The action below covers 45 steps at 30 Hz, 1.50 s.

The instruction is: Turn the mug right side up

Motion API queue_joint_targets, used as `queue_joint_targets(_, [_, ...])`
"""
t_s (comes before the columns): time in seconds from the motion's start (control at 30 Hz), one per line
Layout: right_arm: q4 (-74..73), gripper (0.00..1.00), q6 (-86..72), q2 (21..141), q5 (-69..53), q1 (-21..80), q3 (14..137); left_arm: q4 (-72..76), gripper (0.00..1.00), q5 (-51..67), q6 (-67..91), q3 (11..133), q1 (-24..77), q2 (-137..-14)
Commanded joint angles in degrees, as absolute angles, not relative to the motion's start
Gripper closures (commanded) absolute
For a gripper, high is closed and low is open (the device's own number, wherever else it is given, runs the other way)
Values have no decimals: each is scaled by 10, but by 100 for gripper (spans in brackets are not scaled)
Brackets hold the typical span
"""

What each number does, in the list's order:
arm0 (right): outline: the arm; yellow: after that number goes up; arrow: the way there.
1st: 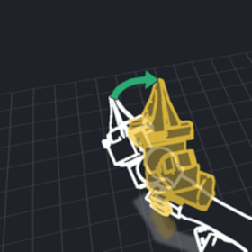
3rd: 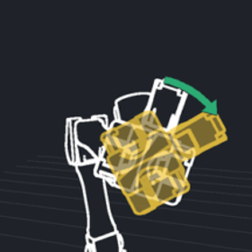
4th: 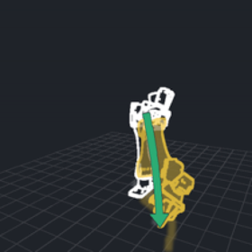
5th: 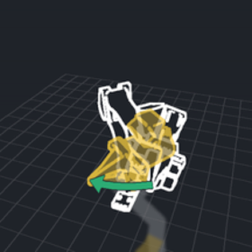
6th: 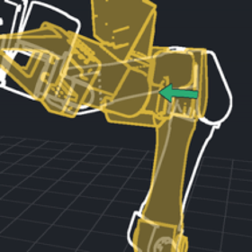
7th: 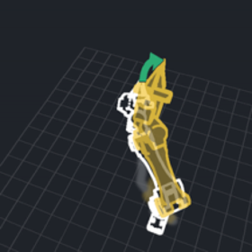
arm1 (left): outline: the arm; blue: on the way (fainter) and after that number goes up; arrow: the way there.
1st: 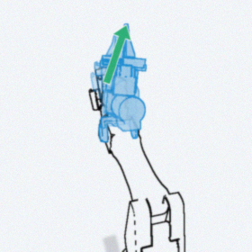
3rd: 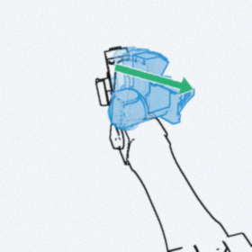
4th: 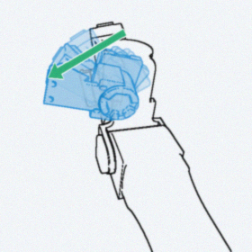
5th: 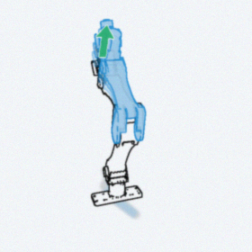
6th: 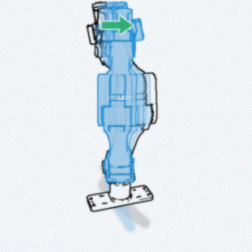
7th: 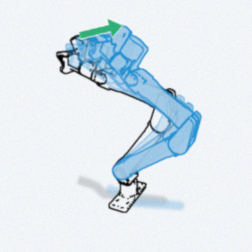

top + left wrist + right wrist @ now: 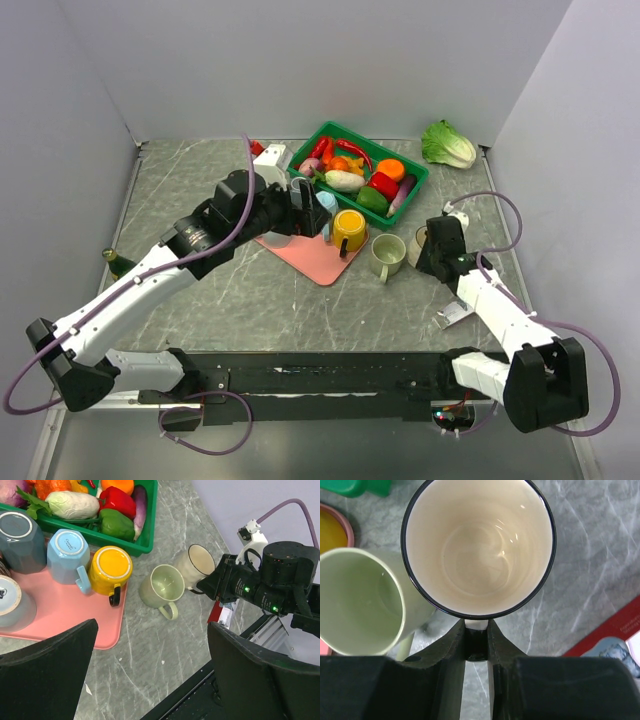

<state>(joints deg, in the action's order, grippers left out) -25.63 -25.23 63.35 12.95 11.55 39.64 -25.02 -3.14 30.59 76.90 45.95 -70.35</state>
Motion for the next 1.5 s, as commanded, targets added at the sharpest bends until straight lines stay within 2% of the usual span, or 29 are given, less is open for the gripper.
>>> queue_joint_targets(0.0, [-153, 100, -236, 627, 155, 109, 376, -252, 4, -41, 294, 796, 460, -708])
queue_joint_targets(0.13, [-111, 100, -222, 623, 154, 110, 353, -251, 4, -42, 291, 796, 460, -712])
queue_joint_targets(0.43, [-117, 99, -218, 677, 159, 110, 378, -251, 4, -34, 294, 807, 459, -723])
queue_joint_targets(0.53, [-140, 87, -228, 700, 168, 109, 397, -250, 4, -33, 296, 803, 459, -724])
queue_joint_targets(0.57, [-146, 79, -235, 711, 168, 110, 401, -251, 4, -33, 296, 802, 459, -723])
queue_joint_targets(0.7, [-163, 63, -244, 714, 157, 110, 404, -255, 4, -36, 297, 800, 459, -722])
queue_joint_targets(0.73, [-165, 56, -248, 710, 157, 110, 402, -256, 4, -38, 297, 800, 459, -722])
queue_joint_targets(1.03, [-249, 22, -279, 640, 173, 110, 433, -258, 4, -54, 301, 787, 458, -719])
queue_joint_targets(1.1, [-278, 16, -284, 609, 171, 110, 442, -262, 4, -64, 301, 786, 458, -725])
queue_joint_targets(1.13, [-287, 9, -285, 599, 170, 110, 452, -266, 4, -70, 301, 786, 459, -728])
queue_joint_targets(1.17, [-300, 6, -282, 578, 168, 109, 457, -267, 4, -76, 301, 786, 458, -730])
queue_joint_targets(1.23, [-314, 0, -271, 559, 162, 110, 472, -269, 4, -96, 296, 780, 457, -742])
queue_joint_targets(1.33, [-339, 0, -253, 535, 150, 110, 500, -271, 4, -122, 276, 776, 457, -768])
queue_joint_targets(1.47, [-373, 0, -245, 523, 134, 110, 534, -240, 4, -82, 242, 761, 457, -811])
